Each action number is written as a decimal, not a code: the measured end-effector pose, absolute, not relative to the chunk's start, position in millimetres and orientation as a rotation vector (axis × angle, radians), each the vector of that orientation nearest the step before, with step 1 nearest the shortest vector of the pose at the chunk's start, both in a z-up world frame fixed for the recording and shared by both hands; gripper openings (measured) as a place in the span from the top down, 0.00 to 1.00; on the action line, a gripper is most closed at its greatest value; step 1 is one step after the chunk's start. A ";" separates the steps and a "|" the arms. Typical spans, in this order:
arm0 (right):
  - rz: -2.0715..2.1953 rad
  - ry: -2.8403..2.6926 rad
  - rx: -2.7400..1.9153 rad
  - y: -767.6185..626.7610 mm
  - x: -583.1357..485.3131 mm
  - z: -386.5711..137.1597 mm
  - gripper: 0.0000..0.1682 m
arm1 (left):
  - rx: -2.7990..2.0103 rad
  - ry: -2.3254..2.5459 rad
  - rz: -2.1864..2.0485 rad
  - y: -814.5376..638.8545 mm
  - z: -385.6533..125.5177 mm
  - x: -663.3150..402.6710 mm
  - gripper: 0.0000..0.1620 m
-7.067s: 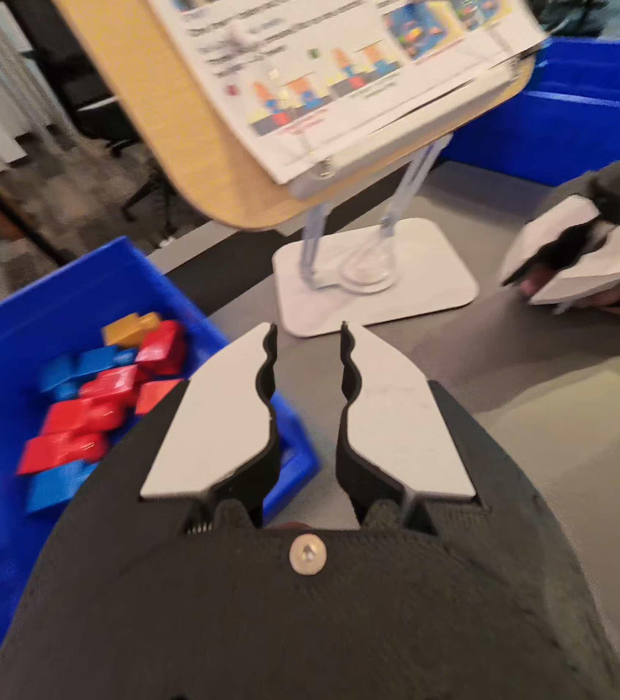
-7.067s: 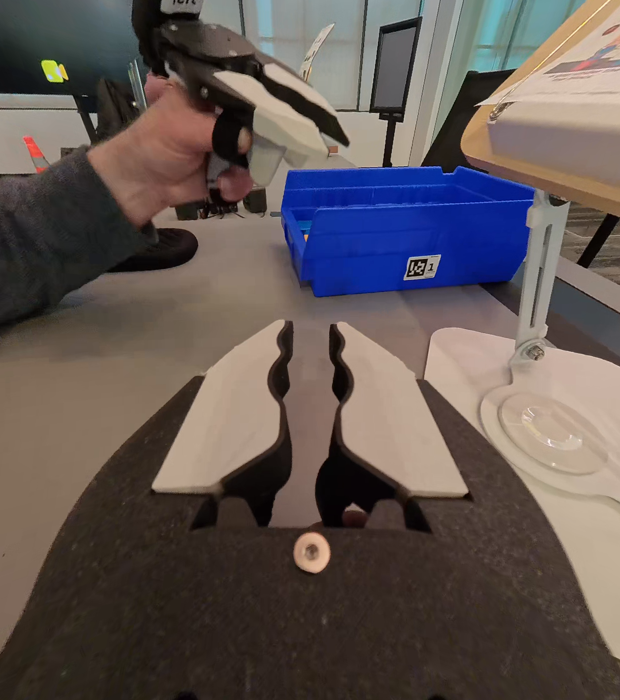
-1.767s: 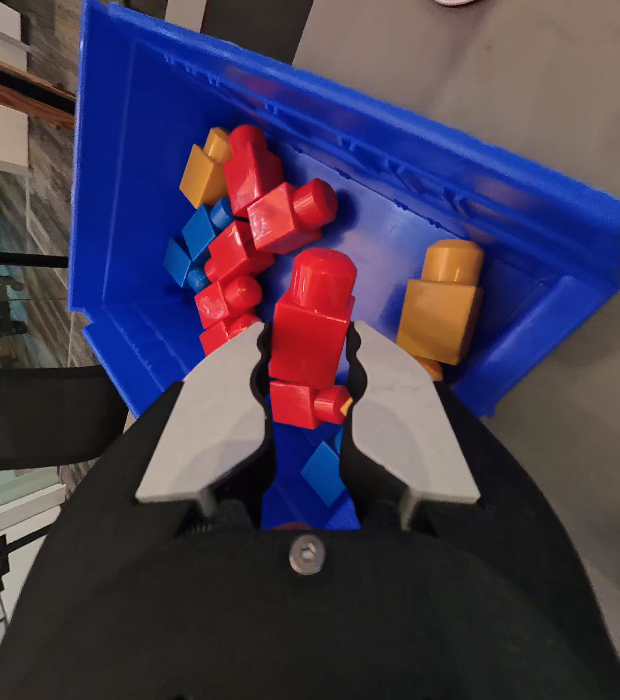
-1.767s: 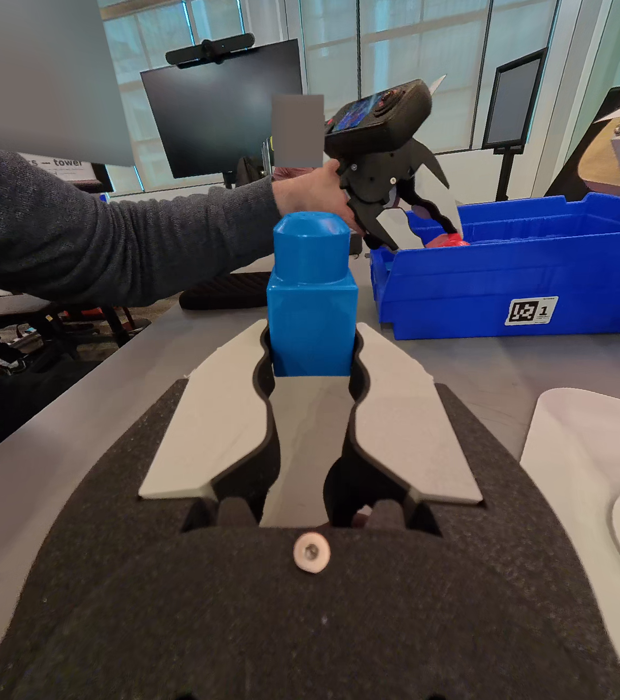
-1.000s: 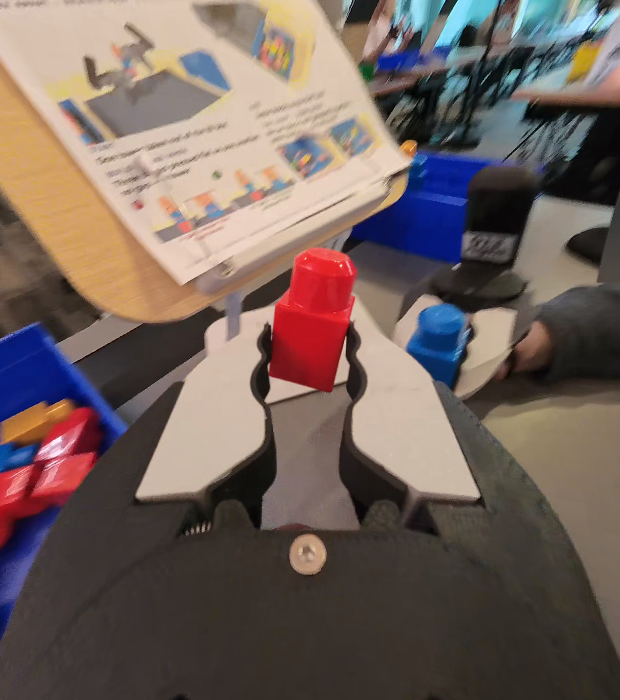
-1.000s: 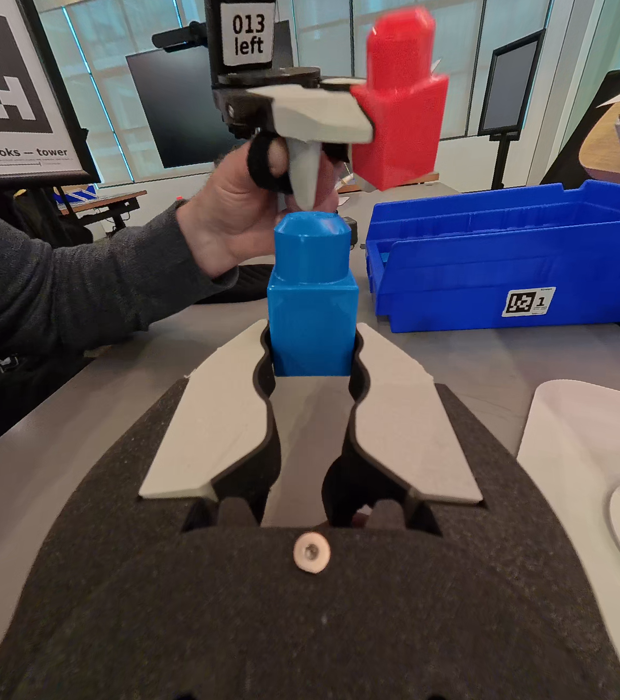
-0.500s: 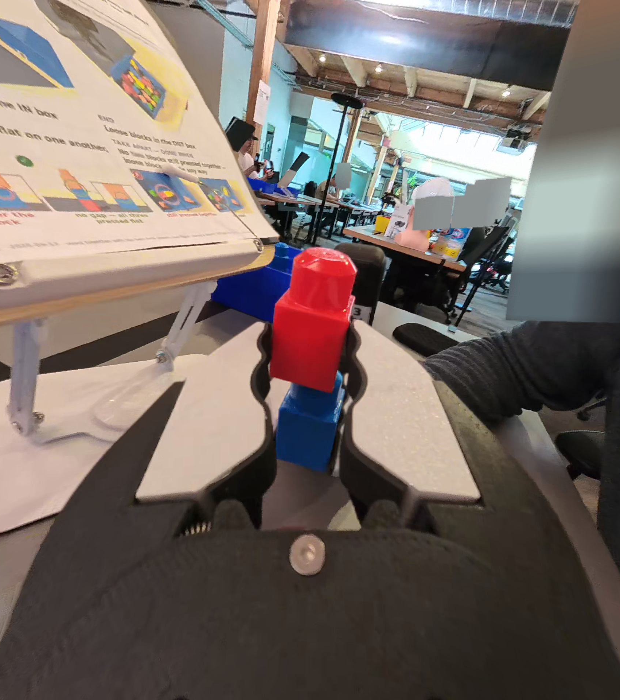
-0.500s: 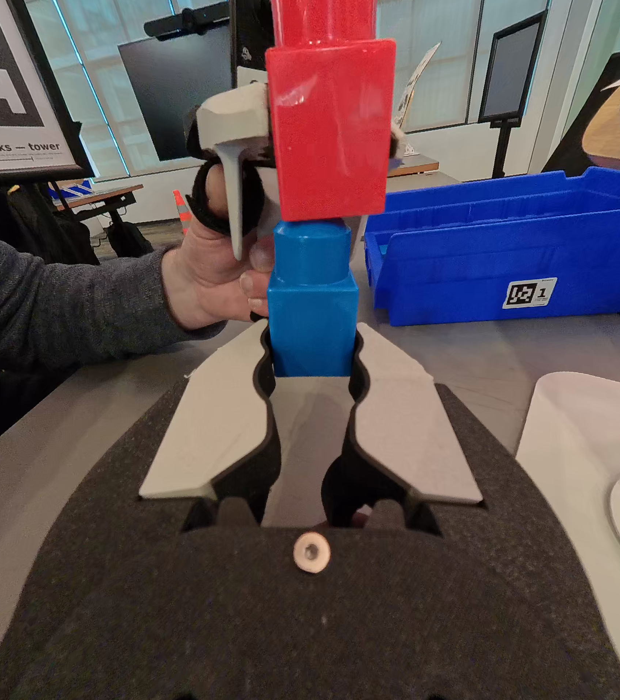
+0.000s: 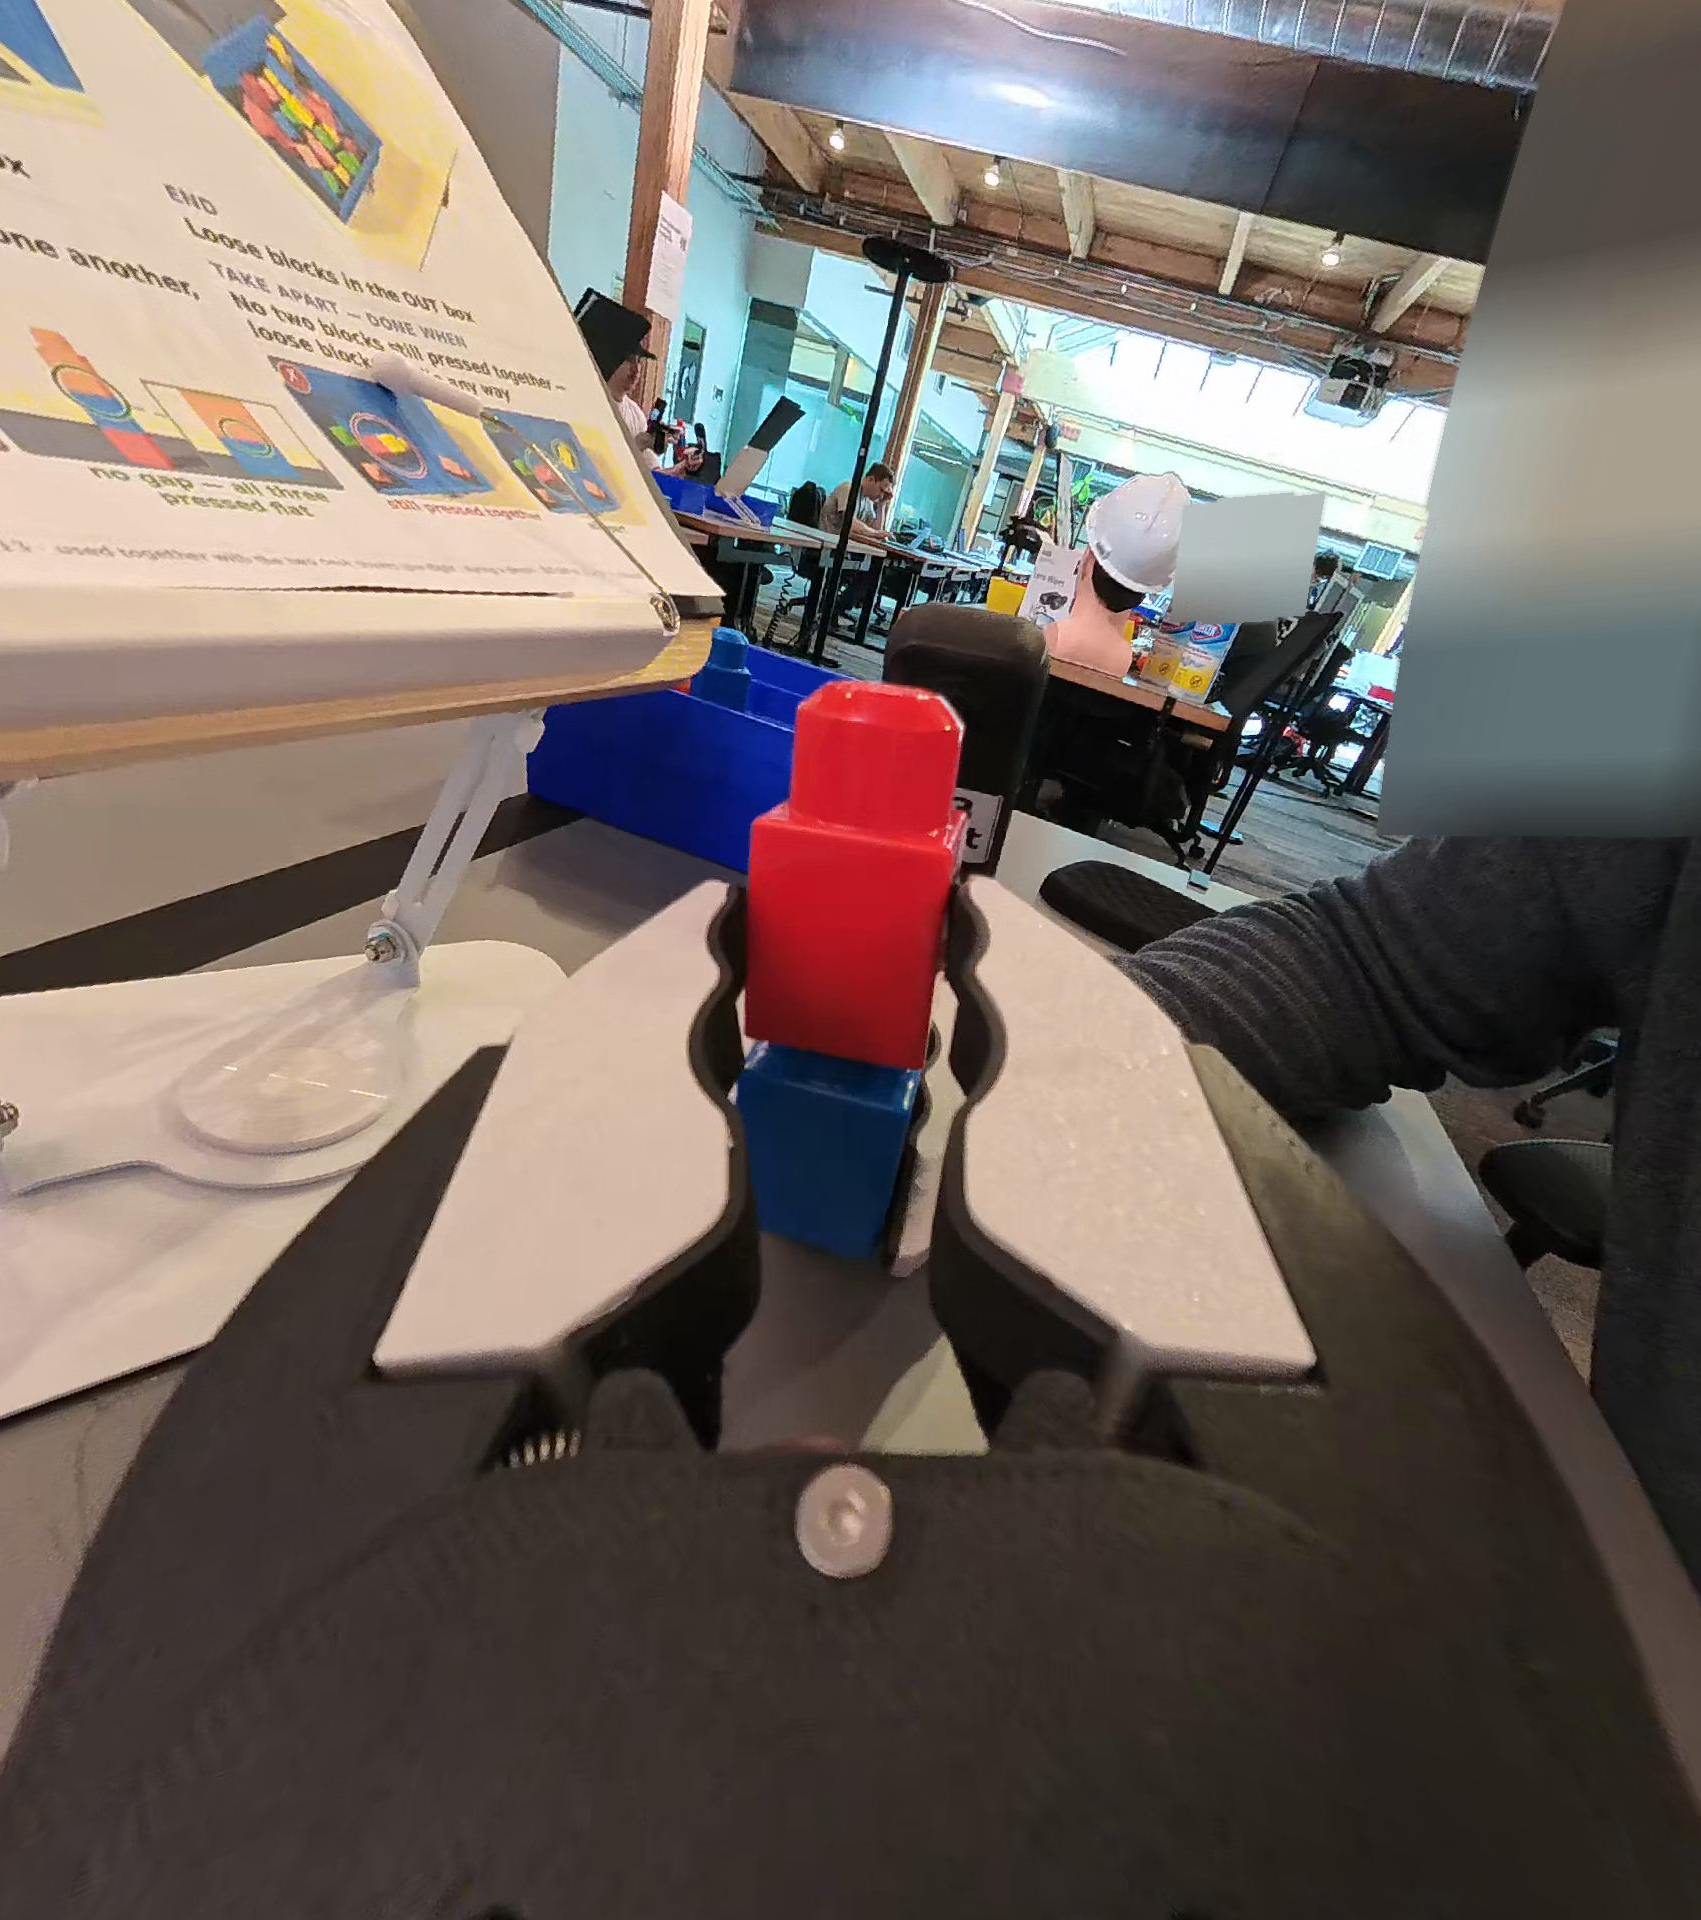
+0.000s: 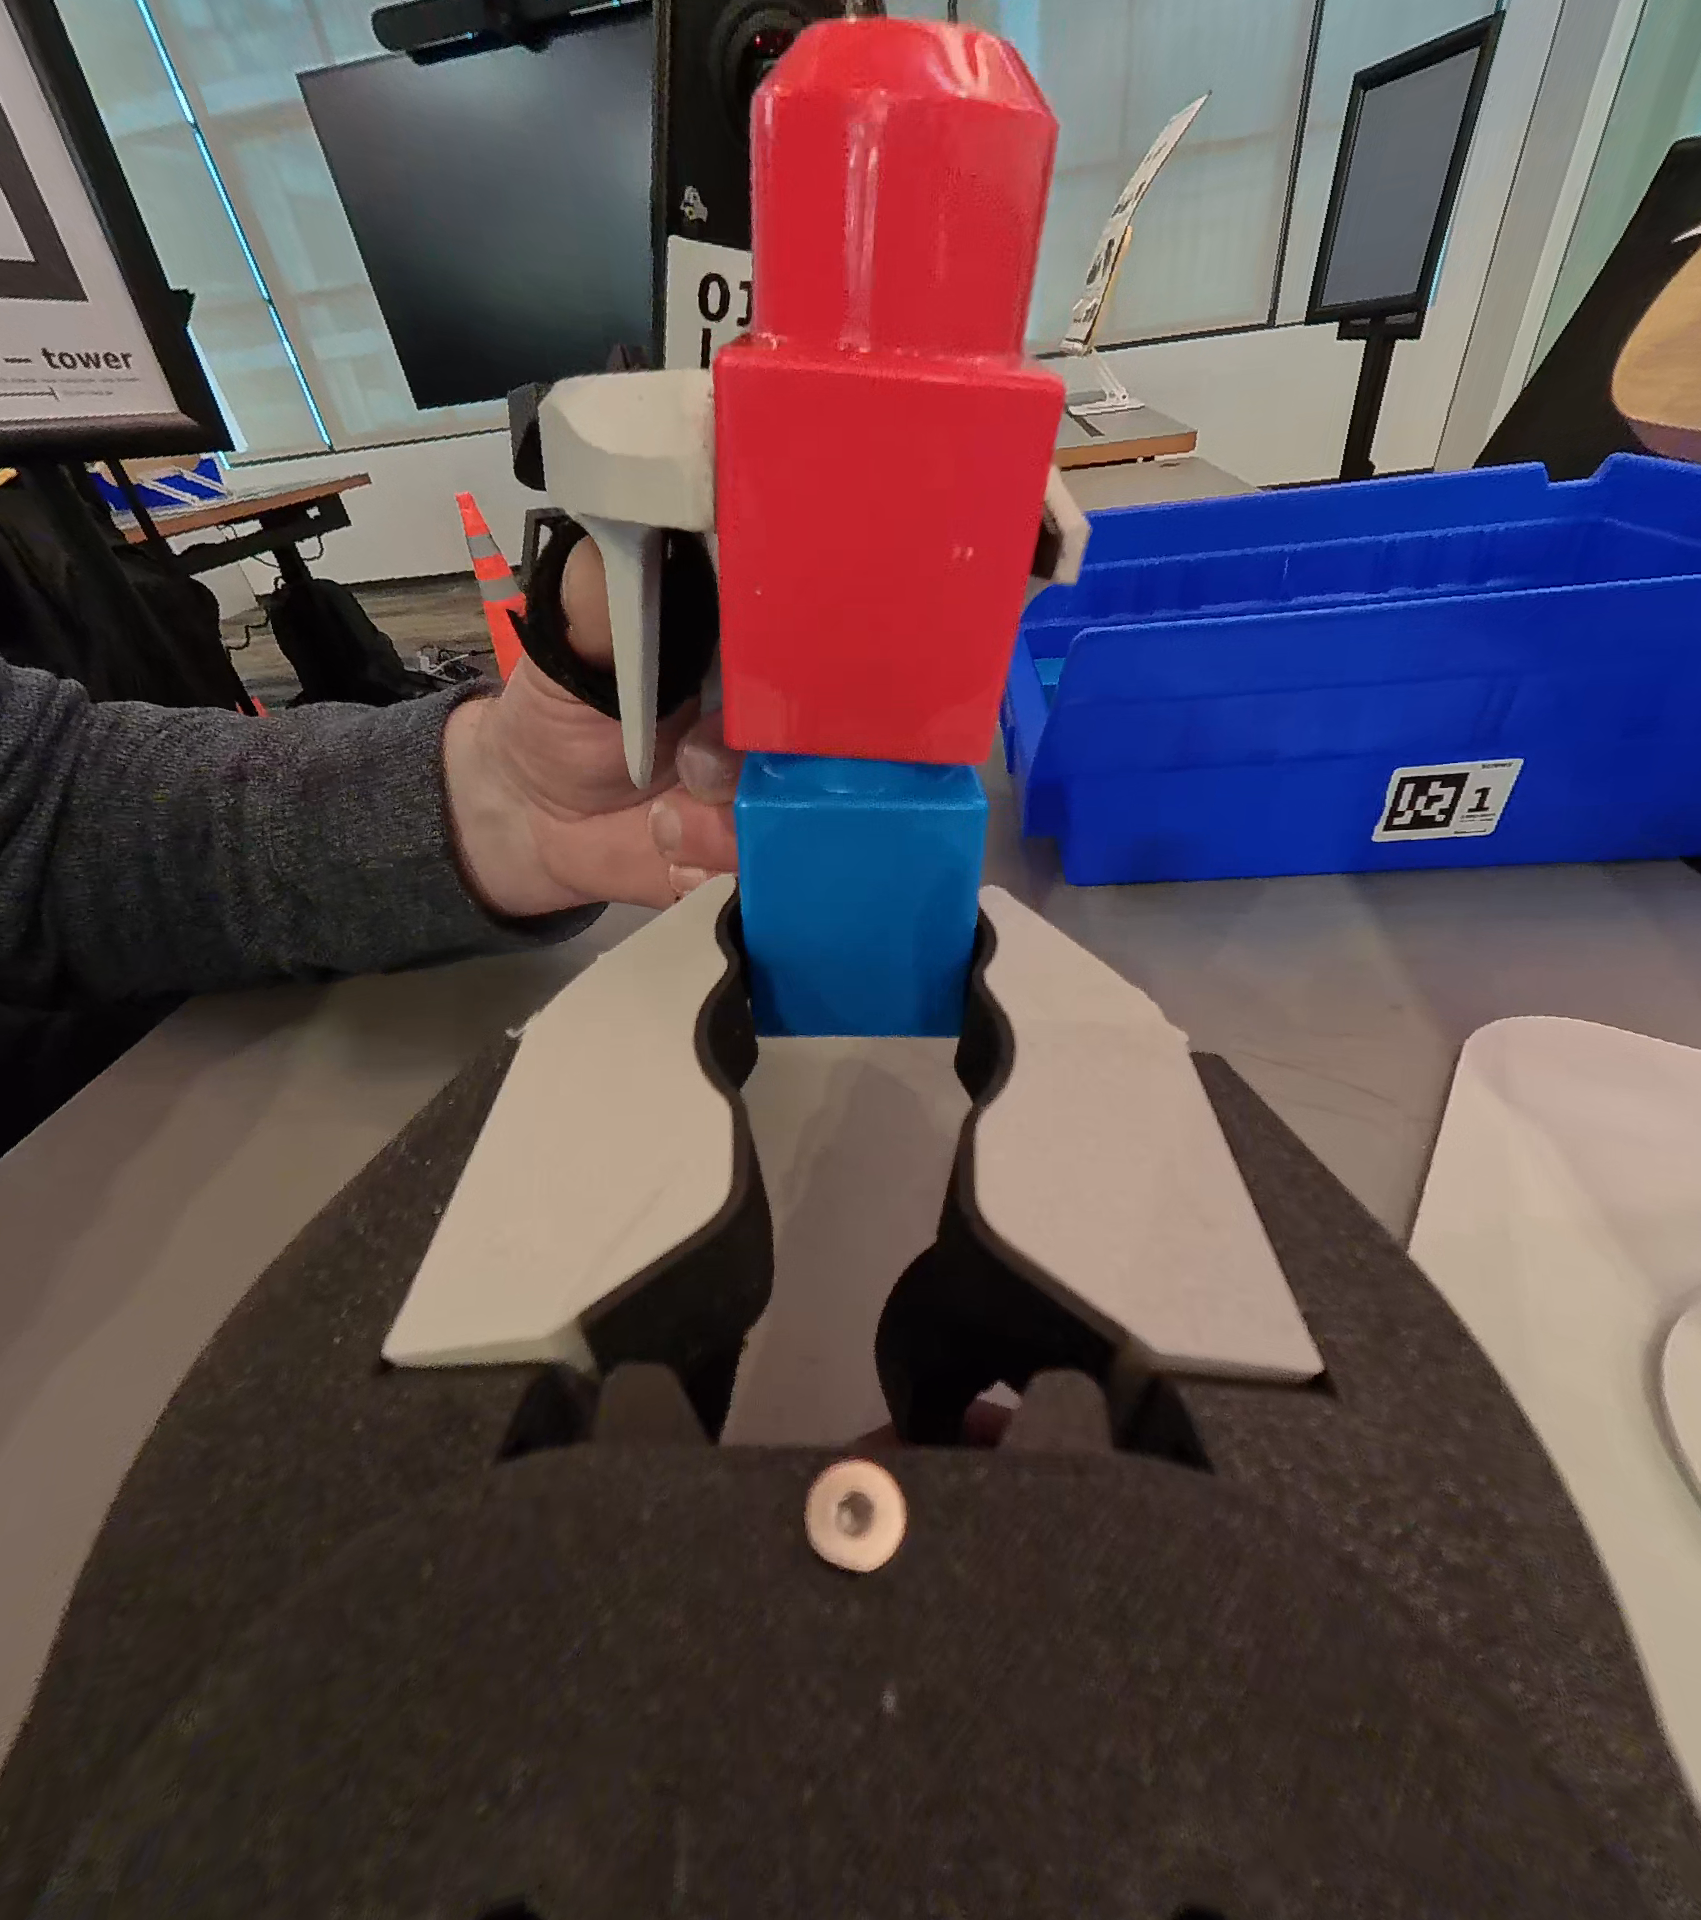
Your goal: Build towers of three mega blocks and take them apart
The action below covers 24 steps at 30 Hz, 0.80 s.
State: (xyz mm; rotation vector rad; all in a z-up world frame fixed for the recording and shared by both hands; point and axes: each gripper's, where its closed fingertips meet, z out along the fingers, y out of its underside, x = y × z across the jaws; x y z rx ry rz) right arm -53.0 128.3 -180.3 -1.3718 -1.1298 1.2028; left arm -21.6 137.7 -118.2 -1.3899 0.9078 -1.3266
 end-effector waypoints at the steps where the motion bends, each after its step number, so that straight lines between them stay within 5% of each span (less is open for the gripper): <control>1: 1.202 -1.132 -1.372 128.1 -53.1 -180.5 0.79 | -1.387 0.910 -1.325 137.4 -118.4 -21.2 0.77; 24: 1.197 -1.163 -1.377 124.9 -54.3 -183.4 0.80 | -1.383 0.999 -1.300 131.8 -127.9 -24.2 0.78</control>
